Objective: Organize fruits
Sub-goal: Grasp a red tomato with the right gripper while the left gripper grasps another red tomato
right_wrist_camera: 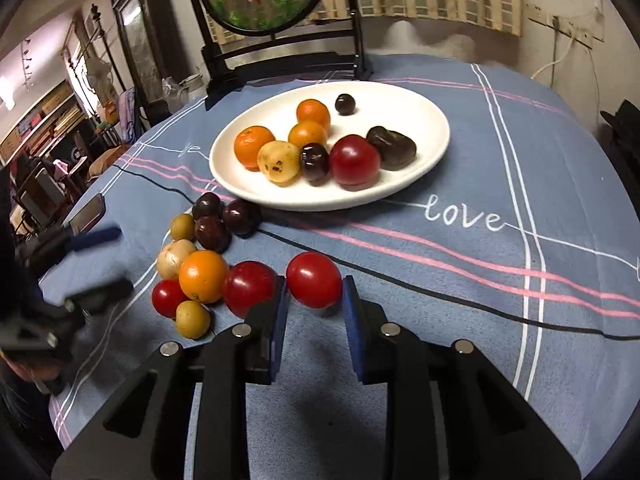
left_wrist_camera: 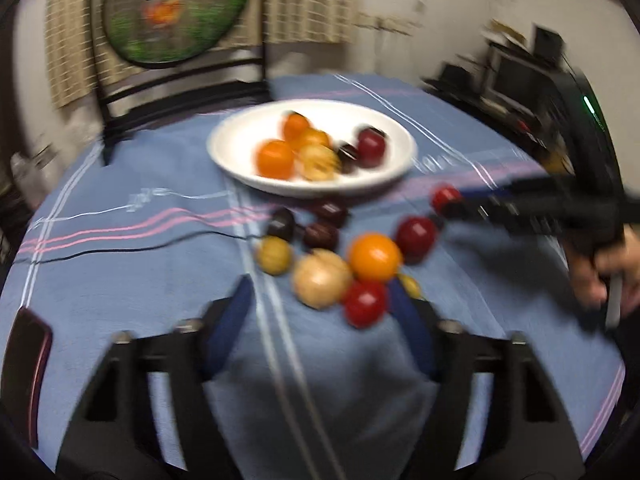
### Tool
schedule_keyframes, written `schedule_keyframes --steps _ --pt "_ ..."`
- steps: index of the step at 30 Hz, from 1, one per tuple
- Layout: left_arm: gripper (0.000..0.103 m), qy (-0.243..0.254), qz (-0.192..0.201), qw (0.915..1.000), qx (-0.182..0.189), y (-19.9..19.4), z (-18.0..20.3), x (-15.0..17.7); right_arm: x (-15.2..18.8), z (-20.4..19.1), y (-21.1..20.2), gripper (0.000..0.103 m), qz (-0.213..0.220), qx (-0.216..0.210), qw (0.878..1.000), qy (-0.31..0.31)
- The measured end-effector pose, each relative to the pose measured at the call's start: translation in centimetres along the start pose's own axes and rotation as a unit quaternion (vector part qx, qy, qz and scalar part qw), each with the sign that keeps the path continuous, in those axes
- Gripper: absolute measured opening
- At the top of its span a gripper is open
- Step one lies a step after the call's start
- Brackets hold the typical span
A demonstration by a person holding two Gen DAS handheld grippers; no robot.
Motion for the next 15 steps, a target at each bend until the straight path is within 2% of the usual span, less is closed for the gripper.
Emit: schedule_keyframes --steps 2,7,11,15 --pt "0.039 0.018 -0.011 0.9998 0.007 0.5 0.9 0.5 0.1 0.1 0.2 0.027 -0.004 0.003 1.000 0.003" --pt "0.037 0.036 -0.025 0.9987 0.024 1.1 2.1 1.2 0.2 -0.3 0.1 0.027 -0.007 0.004 1.000 -0.001" --pt "0.033 0.050 -0.035 0.9978 0.024 1.6 2.8 2.0 0.3 -0.5 0.1 0.027 -0.007 0.004 1.000 -0.005" --pt "0.033 0.044 -0.042 0.9978 0.025 2.1 2.8 1.9 0.1 -0.5 -0.1 0.027 -0.004 0.005 1.000 -0.005"
Point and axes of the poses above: each gripper's, at about its wrist camera, not at the fingertips, and y roughly the way its jaws point, z to its right, x to its underside, the point moved 9 cm from there along y, roughly the way its jaws point, and after that the axes turned 15 degrees about -x, right-handed, at the moved point
